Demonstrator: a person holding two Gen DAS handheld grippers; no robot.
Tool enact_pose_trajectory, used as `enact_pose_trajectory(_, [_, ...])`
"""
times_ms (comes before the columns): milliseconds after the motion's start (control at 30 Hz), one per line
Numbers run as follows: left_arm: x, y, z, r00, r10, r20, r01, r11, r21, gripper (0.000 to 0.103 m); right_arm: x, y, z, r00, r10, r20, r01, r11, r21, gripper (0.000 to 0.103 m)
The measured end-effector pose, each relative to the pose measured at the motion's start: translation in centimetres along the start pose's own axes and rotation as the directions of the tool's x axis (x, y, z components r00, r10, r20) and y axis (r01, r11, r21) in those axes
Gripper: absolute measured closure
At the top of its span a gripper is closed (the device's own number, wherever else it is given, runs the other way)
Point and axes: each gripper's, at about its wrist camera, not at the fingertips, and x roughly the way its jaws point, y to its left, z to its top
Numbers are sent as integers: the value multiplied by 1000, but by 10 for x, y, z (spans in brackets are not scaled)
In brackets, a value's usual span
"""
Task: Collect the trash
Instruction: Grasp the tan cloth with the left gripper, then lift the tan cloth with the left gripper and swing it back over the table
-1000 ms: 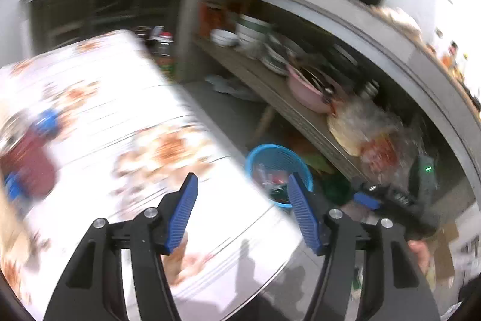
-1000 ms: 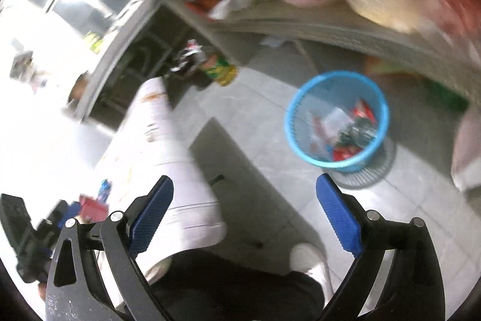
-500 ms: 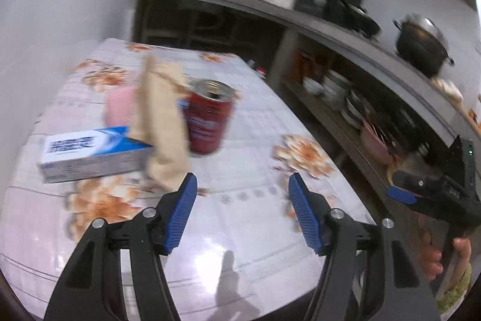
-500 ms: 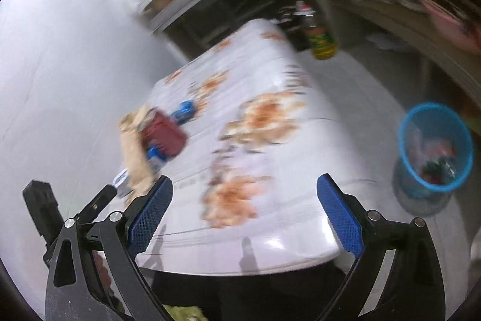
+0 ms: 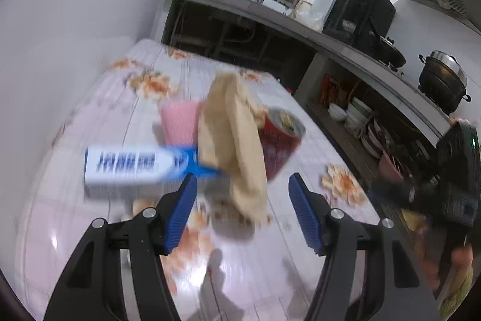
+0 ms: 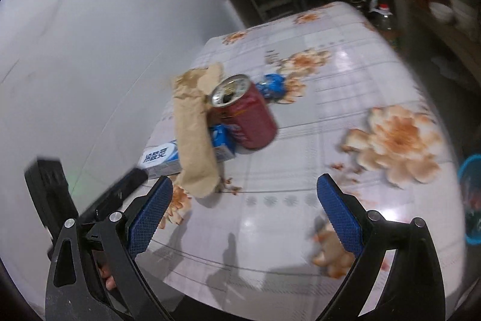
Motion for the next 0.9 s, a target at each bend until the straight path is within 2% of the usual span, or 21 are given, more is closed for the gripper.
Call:
enact_pose_trajectory(100, [27,0,25,998,26,-52,-24,999,30,39,8,4,-8,1000,0,-30,0,1000,-4,11])
enact_pose_trajectory(200, [60,1,43,993,19,-114,-16,1000,20,39,7,-3,-16,999,-17,-46,18,1000,14,11])
enact_pose_trajectory(267, [76,-2,48,990,26,-136,-20,999,41,42,4,-12,-20,999,-28,-47,30,999,45,11])
enact_pose_trajectory(300, [84,-4,49,989,45,-144,-36,997,67,47,1,-17,-22,998,-34,-46,36,997,62,11])
enact_pose_trajectory(367, [94,-4,46,983,62,-173,-48,995,86,78,-4,-24,-25,998,-42,-44,46,995,84,11])
enact_pose_trajectory(433, [95,-2,43,981,55,-186,-42,996,72,100,-9,-30,-28,998,-52,-38,55,994,96,11])
enact_pose_trajectory(633, [42,-4,38,996,16,-85,-9,997,83,103,-18,-38,-30,999,-48,-24,51,992,113,11])
enact_pose_trajectory(700, [11,-10,42,999,-29,-42,33,995,95,103,-21,-38,-32,999,-43,-15,45,992,115,11])
enact_pose_trajectory(800, [-30,-24,52,997,-81,20,78,988,133,103,-25,-38,-34,1000,-29,0,29,993,118,11])
enact_pose_trajectory(900, [-75,-44,63,987,-129,96,106,972,211,103,-31,-37,-37,1000,-17,14,15,993,121,11])
